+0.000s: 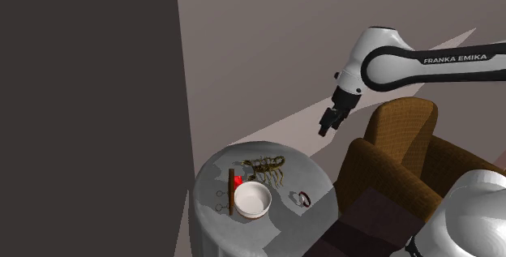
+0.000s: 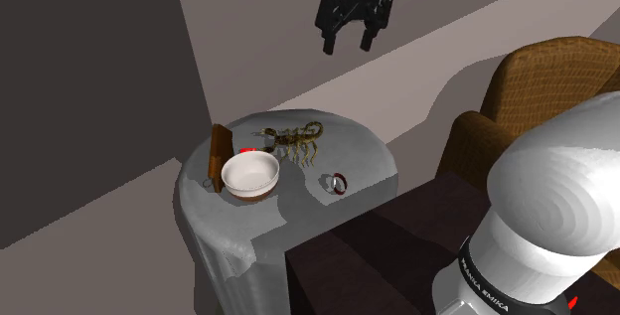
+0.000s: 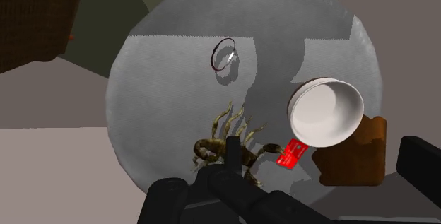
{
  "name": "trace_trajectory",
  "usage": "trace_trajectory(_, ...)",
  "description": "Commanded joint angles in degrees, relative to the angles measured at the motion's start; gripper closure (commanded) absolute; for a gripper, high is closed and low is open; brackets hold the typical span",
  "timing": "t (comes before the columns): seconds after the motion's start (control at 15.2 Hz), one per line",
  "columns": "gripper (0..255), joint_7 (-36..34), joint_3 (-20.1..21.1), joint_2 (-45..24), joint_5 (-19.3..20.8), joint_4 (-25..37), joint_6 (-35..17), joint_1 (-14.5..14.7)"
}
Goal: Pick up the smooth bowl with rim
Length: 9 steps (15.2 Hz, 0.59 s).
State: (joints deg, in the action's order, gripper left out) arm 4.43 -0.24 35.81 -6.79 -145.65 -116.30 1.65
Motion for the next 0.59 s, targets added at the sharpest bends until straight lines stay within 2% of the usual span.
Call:
trace_trajectory(0.0, 0, -0.3, 0.6, -2.7, -0.8, -1.4, -4.1, 0.5)
trace_trajectory(0.53, 0, -1.1, 2.7, -18.1, -4.2, -2.5, -20.2, 2.9)
